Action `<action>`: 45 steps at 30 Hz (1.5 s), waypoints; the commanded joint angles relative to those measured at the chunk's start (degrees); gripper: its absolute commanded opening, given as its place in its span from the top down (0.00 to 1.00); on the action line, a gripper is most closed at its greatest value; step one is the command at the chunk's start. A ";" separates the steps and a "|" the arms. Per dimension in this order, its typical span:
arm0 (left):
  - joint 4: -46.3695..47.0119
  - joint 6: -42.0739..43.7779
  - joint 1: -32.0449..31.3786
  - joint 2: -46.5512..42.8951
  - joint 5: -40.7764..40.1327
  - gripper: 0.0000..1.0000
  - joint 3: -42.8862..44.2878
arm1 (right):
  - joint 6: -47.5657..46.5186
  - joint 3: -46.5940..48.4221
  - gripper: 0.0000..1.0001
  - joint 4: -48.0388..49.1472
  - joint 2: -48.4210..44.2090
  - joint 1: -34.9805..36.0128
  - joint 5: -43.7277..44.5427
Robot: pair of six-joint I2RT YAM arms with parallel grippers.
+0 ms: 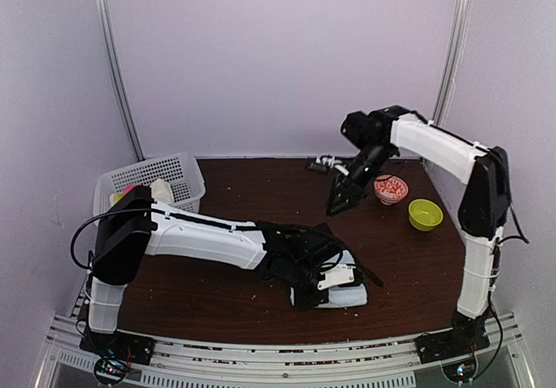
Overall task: Roll the towels
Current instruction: Roll the towel at the center of the board.
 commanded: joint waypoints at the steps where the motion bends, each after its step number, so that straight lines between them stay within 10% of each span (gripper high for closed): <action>1: -10.33 -7.89 7.17 6.82 24.32 1.00 4.72 | 3.29 6.30 0.53 1.26 -12.92 -4.95 -0.24; 11: -14.00 -18.96 14.74 20.20 50.52 1.00 15.71 | -12.00 -16.45 0.47 -0.97 -33.73 1.26 -5.71; 23: -14.86 -19.47 17.49 22.87 49.24 1.00 16.74 | 0.80 -49.63 0.47 28.51 -37.44 21.63 27.90; 36: -15.04 -18.33 17.52 23.03 49.89 1.00 15.45 | 0.52 -60.34 0.47 49.52 -25.65 27.56 35.50; 45: -12.98 -16.70 19.42 14.62 41.65 0.90 12.74 | 0.19 -58.22 0.82 43.00 -20.50 27.30 30.05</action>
